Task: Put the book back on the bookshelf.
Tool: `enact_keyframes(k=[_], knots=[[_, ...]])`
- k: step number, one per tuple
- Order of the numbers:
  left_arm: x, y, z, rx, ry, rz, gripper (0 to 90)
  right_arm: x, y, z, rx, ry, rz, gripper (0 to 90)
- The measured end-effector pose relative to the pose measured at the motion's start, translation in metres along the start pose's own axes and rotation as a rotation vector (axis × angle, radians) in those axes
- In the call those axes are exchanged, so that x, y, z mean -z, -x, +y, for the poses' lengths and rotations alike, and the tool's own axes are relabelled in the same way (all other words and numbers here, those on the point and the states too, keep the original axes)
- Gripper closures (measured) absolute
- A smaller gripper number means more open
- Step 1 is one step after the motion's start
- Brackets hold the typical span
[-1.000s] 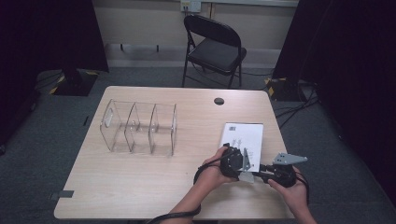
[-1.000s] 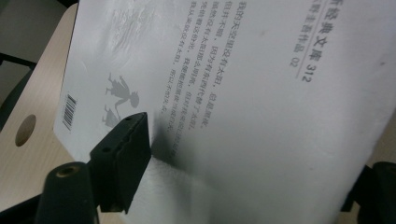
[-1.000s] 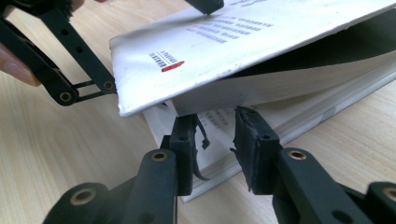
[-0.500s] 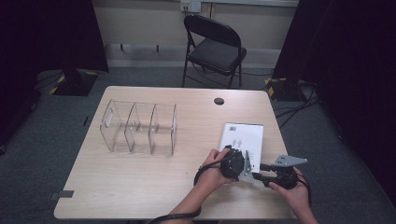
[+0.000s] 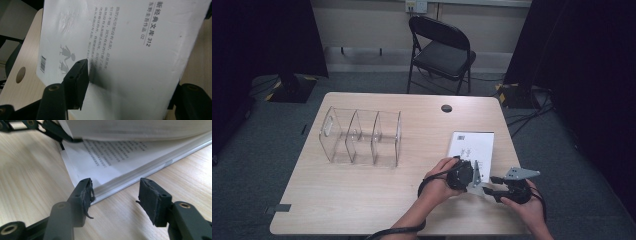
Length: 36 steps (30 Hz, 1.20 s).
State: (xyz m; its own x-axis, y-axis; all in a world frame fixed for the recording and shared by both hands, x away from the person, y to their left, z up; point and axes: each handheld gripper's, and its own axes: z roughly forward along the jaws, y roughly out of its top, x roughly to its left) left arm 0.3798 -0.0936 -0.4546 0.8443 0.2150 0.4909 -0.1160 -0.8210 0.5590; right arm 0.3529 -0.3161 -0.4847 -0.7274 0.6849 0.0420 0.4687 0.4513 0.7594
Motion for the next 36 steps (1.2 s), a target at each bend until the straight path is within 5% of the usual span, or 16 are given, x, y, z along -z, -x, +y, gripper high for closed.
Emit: enact_keyframes(k=[17,36], knots=[[0.024,-0.023,0.017,0.059,-0.066,-0.018,48.9,0.004,0.008,-0.01,0.028,-0.047,-0.024,36.7],[0.042,-0.035,0.033,0.115,-0.114,-0.032,54.1,-0.01,0.0,-0.004,0.159,-0.028,-0.059,28.4]])
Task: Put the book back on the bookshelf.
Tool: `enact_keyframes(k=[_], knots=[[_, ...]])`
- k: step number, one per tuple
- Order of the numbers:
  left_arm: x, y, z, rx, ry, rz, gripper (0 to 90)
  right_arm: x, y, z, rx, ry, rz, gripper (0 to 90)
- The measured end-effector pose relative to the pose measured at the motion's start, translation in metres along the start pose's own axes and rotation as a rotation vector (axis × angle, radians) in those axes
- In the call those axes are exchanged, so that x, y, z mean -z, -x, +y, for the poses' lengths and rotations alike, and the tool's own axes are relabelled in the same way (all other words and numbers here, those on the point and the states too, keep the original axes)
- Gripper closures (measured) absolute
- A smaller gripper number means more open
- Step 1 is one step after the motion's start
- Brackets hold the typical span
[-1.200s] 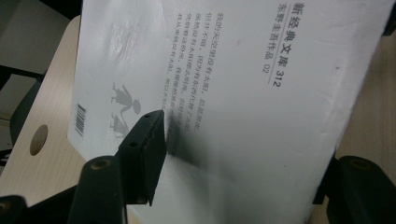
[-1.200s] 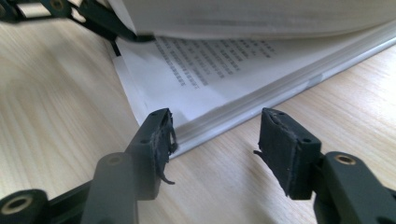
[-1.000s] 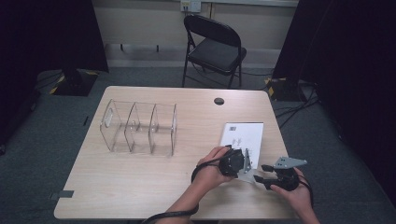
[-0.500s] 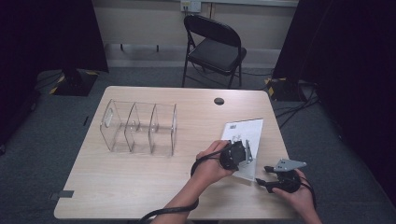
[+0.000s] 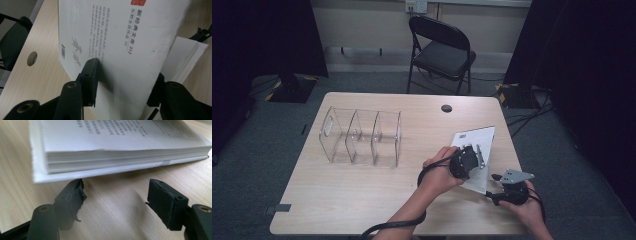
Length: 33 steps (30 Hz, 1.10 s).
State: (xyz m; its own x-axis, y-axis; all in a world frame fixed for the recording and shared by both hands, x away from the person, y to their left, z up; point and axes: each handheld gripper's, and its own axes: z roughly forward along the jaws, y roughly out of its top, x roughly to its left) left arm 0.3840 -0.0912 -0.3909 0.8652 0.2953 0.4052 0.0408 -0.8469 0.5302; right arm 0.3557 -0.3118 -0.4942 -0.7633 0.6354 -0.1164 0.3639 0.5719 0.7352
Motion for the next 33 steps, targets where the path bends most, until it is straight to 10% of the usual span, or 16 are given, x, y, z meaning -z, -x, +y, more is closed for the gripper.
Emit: enact_keyframes(k=[21,33], knots=[[0.015,-0.001,0.011,0.02,-0.06,-0.014,56.0,0.002,-0.015,0.025,0.24,0.037,-0.102,23.8],[0.017,-0.003,0.012,0.037,-0.066,-0.02,55.8,0.002,-0.015,0.022,0.2,0.033,-0.084,24.4]])
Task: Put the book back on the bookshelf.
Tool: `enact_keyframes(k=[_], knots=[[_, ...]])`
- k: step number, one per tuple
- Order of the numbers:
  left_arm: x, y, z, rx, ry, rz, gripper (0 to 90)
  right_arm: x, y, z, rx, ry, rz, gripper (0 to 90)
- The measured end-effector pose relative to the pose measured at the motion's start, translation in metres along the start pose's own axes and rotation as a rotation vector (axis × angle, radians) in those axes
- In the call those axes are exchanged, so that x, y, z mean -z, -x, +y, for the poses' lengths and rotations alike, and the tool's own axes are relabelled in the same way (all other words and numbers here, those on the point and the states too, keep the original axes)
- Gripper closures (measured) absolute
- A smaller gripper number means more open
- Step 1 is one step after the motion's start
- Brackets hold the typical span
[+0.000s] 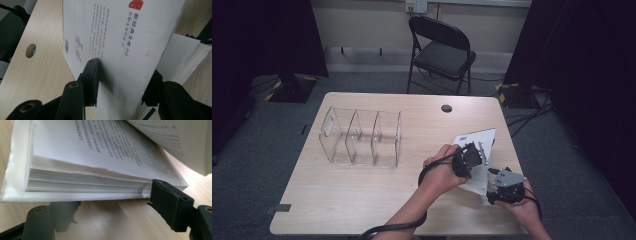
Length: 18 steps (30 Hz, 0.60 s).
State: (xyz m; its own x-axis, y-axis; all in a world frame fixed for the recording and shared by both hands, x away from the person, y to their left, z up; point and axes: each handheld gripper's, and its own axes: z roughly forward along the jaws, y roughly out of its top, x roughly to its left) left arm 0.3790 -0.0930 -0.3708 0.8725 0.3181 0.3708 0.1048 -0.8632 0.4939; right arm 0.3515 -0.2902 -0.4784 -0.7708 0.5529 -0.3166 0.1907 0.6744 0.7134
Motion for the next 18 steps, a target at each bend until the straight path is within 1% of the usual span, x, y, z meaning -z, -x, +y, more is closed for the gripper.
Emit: enact_keyframes(k=[3,6,7,9,14,16,18], knots=[[0.0,0.0001,-0.0004,0.005,0.001,-0.002,55.6,0.0001,0.0001,-0.0011,-0.024,-0.005,0.008,24.4],[-0.0002,0.0001,-0.0004,0.002,0.002,-0.003,55.6,0.0004,-0.0002,-0.0015,-0.029,-0.004,0.009,24.4],[-0.0001,0.0,-0.0002,-0.006,-0.003,-0.006,55.6,0.0007,0.0003,-0.0021,-0.03,0.002,0.011,24.4],[-0.0003,0.0005,-0.0003,-0.005,0.0,0.001,55.6,0.0012,0.0002,-0.0026,-0.039,-0.003,0.009,24.3],[-0.0007,0.0011,-0.0001,-0.002,0.0,-0.006,55.4,0.0021,0.0005,-0.0028,-0.033,-0.003,0.002,24.1],[-0.0007,0.0013,0.0008,-0.008,-0.01,-0.001,55.4,0.0022,0.001,-0.0018,-0.018,-0.002,0.002,24.1],[-0.0006,0.0015,0.002,-0.012,-0.014,-0.008,55.5,0.0028,0.001,-0.0006,-0.002,-0.006,-0.005,24.1]])
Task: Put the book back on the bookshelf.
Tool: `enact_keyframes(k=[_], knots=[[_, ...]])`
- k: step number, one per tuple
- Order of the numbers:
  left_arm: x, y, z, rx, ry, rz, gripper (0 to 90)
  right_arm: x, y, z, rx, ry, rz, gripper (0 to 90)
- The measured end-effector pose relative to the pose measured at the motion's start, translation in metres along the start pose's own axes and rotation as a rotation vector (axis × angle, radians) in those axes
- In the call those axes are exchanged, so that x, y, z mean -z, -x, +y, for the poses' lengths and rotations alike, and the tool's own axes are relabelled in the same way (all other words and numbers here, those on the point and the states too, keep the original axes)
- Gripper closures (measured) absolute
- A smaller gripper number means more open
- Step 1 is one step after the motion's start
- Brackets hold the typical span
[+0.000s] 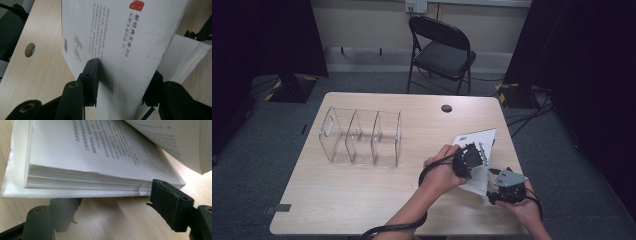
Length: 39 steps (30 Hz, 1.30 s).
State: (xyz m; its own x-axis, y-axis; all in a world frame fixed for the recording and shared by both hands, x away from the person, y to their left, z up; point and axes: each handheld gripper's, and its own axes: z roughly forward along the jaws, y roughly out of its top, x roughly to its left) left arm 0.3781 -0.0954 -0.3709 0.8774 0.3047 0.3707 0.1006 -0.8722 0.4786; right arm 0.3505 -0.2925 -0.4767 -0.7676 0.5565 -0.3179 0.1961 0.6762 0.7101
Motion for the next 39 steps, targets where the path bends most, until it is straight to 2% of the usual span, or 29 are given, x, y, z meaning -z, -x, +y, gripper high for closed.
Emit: enact_keyframes(k=[3,4,5,6,7,8,9,10,11,13,14,15,17,18,19,21,23,25,31,33,35,39], knots=[[0.001,0.001,0.002,0.004,-0.009,0.005,55.5,0.001,0.0,0.002,0.02,0.001,-0.004,24.2],[0.002,0.0,0.003,0.001,-0.01,-0.006,55.5,0.001,0.0,0.004,0.056,-0.001,-0.009,24.4],[0.003,0.0,0.004,0.0,-0.009,-0.008,55.5,0.003,-0.003,0.009,0.126,-0.017,-0.024,25.3],[0.005,0.0,0.005,-0.004,-0.006,0.0,55.4,0.004,-0.003,0.012,0.16,-0.011,-0.025,28.0],[0.005,0.0,0.004,0.001,0.008,-0.006,55.3,0.005,-0.003,0.014,0.175,0.0,-0.013,32.6],[0.006,0.0,0.004,-0.001,0.012,-0.019,54.7,0.006,-0.005,0.015,0.177,0.018,0.006,34.1],[0.006,0.0,0.004,-0.001,0.012,-0.019,53.8,0.006,-0.005,0.015,0.177,0.018,0.006,34.1],[0.004,0.002,0.003,-0.017,0.023,-0.022,52.7,0.006,-0.007,0.021,0.228,0.002,-0.002,40.7],[0.003,0.002,0.002,-0.011,0.047,-0.031,51.2,0.007,-0.007,0.023,0.234,0.002,-0.009,42.9],[0.002,0.002,-0.002,-0.001,0.099,-0.065,45.8,0.011,-0.006,0.026,0.229,0.017,-0.02,49.1],[0.003,0.003,-0.003,-0.028,0.12,-0.059,44.2,0.015,-0.004,0.03,0.228,0.017,-0.022,51.3],[0.003,0.003,-0.003,-0.028,0.12,-0.059,44.9,0.017,-0.001,0.033,0.227,0.017,-0.023,53.2],[0.013,0.002,-0.005,0.0,0.173,-0.068,45.6,0.019,0.002,0.036,0.227,0.011,-0.016,55.1],[0.018,-0.001,-0.007,-0.007,0.198,-0.062,44.3,0.021,0.004,0.038,0.231,0.006,-0.015,56.3],[0.018,-0.001,-0.007,-0.007,0.198,-0.062,44.1,0.021,0.004,0.038,0.231,0.006,-0.015,56.3],[0.026,-0.007,-0.013,0.021,0.213,-0.05,42.6,0.026,0.011,0.041,0.205,0.011,-0.001,57.6],[0.035,-0.016,-0.024,0.088,0.256,-0.06,40.9,0.027,0.015,0.042,0.192,0.011,0.01,57.7],[0.039,-0.022,-0.034,0.133,0.262,-0.096,39.8,0.028,0.018,0.042,0.187,0.013,0.017,57.8],[0.043,-0.026,-0.052,0.165,0.248,-0.102,37.8,0.029,0.023,0.046,0.163,0.01,0.038,57.8],[0.043,-0.028,-0.058,0.196,0.241,-0.118,37.5,0.03,0.025,0.046,0.162,0.007,0.043,57.8],[0.042,-0.028,-0.061,0.207,0.252,-0.125,37.0,0.03,0.028,0.047,0.155,0.006,0.053,57.8],[0.04,-0.029,-0.073,0.229,0.239,-0.124,36.7,0.031,0.031,0.048,0.144,0.01,0.063,57.9]])
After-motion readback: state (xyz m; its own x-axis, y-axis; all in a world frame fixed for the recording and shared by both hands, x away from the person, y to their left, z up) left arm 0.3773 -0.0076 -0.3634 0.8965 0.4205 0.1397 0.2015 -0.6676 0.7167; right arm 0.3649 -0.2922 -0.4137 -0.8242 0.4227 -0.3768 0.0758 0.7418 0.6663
